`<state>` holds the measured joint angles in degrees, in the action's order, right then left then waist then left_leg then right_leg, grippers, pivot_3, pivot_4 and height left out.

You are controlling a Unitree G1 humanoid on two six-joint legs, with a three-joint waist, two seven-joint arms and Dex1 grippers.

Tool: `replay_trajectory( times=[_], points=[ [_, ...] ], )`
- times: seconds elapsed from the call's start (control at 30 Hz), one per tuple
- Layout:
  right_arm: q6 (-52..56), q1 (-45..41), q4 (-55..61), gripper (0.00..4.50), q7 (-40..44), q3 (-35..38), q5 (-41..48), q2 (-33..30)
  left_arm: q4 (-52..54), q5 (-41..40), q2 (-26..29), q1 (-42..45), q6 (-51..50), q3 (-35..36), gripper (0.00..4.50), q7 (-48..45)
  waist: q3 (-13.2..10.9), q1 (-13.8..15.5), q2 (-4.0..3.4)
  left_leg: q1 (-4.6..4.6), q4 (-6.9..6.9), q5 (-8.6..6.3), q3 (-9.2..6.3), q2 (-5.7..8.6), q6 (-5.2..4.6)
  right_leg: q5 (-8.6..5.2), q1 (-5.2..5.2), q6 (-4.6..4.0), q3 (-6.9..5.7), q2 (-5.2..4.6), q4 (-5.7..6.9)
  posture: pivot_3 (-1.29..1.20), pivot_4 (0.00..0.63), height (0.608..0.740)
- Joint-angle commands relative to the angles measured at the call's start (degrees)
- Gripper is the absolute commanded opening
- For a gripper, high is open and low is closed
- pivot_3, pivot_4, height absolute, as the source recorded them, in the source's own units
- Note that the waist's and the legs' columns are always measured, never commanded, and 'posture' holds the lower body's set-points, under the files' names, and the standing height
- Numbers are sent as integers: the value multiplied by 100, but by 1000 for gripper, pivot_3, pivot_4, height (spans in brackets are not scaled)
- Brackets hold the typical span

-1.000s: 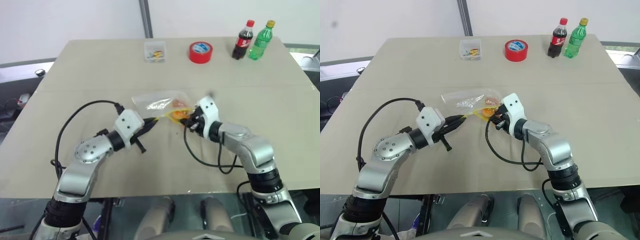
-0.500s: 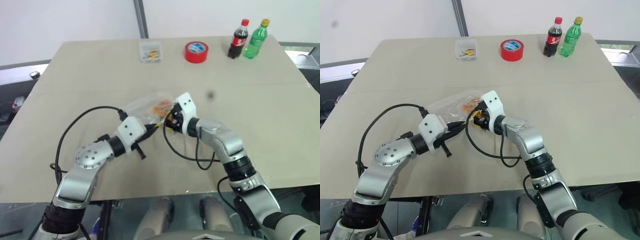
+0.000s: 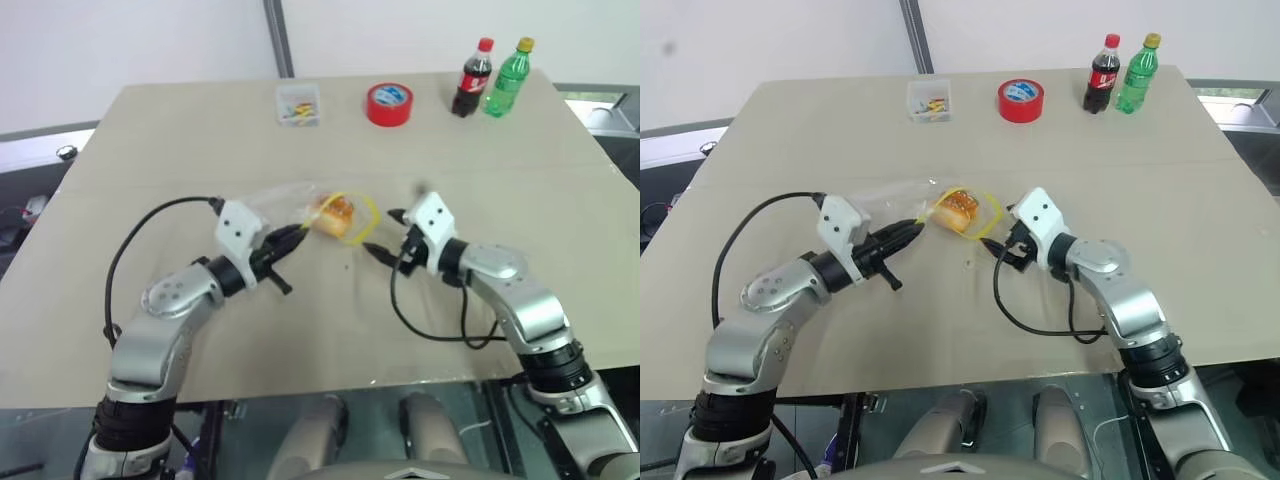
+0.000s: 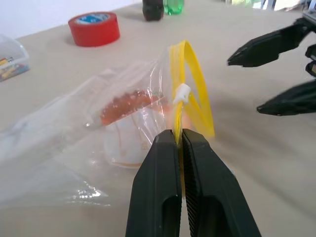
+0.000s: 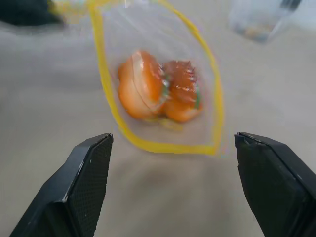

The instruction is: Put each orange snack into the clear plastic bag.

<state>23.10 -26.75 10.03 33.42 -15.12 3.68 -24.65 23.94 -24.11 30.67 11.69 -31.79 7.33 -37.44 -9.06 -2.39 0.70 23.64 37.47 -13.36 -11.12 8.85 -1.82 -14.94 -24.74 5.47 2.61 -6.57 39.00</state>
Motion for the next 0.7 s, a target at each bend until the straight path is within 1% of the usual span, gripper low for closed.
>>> replay_trajectory(
  times=[0.03, 0.17, 0.23, 0.27, 0.33, 0.4, 0.43, 0.5, 0.53, 0.57, 0.7],
  points=[
    [-1253, -407, -1175, 4014, -527, -543, -1177, -41, 148, -562, 133, 107, -185, 295, 0, -250, 2, -5, 3, -1, 1, 0, 3, 0, 0, 0, 0, 0, 3, 1, 0, 0, 150, 710],
    [-2228, -879, -2372, 4014, -715, -828, -1636, 280, 185, -775, 257, 101, -272, 370, 0, -320, 1, -21, 3, -1, 0, 3, 4, -4, 4, 0, -2, -1, 6, 3, 0, 0, 150, 710],
    [-2512, -1095, -2876, 4014, -860, -777, -1703, 483, 186, -826, 287, 113, -295, 379, 0, -299, 3, -16, 6, 0, 0, 3, 6, -4, 4, 0, -1, -1, 9, 5, -2, 0, 150, 710],
    [-2692, -1217, -3122, 3776, -921, -747, -1725, 572, 186, -830, 306, 117, -290, 376, 0, -290, 4, -14, 7, 0, 2, 3, 6, -4, 4, 0, -1, -1, 8, 5, -3, 0, 150, 710],
    [-2965, -1389, -3393, 3133, -1009, -605, -1671, 724, 195, -841, 346, 98, -283, 402, 0, -252, 4, -9, 7, 0, 2, 3, 5, -4, 4, 0, 0, -1, 8, 8, -3, 0, 150, 710],
    [-3194, -1481, -3478, 2272, -1002, -481, -1585, 785, 190, -854, 377, 79, -272, 426, 0, -225, 4, -2, 7, 1, 2, 3, 1, -4, 5, 0, -1, -2, 5, 9, -4, 0, 150, 710],
    [-3283, -1498, -3501, 1677, -962, -441, -1557, 791, 190, -861, 380, 76, -269, 427, 0, -212, 4, -3, 7, 2, 2, 3, 1, -4, 5, 0, -1, -2, 5, 10, -4, 0, 150, 710],
    [-3405, -1504, -3502, 805, -858, -379, -1509, 779, 191, -859, 368, 82, -261, 418, 0, -188, 4, -6, 7, 2, 2, 3, 1, -3, 5, 0, -1, -2, 5, 10, -5, 0, 150, 710],
    [-3439, -1511, -3472, 266, -830, -315, -1456, 777, 179, -857, 348, 110, -258, 410, 0, -169, 4, -5, 7, 1, 3, 4, 0, -3, 5, 0, -1, -2, 5, 10, -4, 0, 150, 710],
    [-3443, -1524, -3437, 51, -801, -240, -1401, 775, 158, -849, 332, 148, -257, 397, 0, -150, 4, -5, 7, 1, 3, 4, 1, -3, 5, 0, -1, -2, 5, 10, -4, 0, 150, 710],
    [-3381, -1672, -3219, 51, -626, -29, -1362, 573, -25, -815, 303, 375, -221, 346, 0, -136, 4, -3, 7, 1, 3, 4, -1, -4, 6, 0, -1, -2, 5, 11, -3, 0, 150, 710]
  ],
)
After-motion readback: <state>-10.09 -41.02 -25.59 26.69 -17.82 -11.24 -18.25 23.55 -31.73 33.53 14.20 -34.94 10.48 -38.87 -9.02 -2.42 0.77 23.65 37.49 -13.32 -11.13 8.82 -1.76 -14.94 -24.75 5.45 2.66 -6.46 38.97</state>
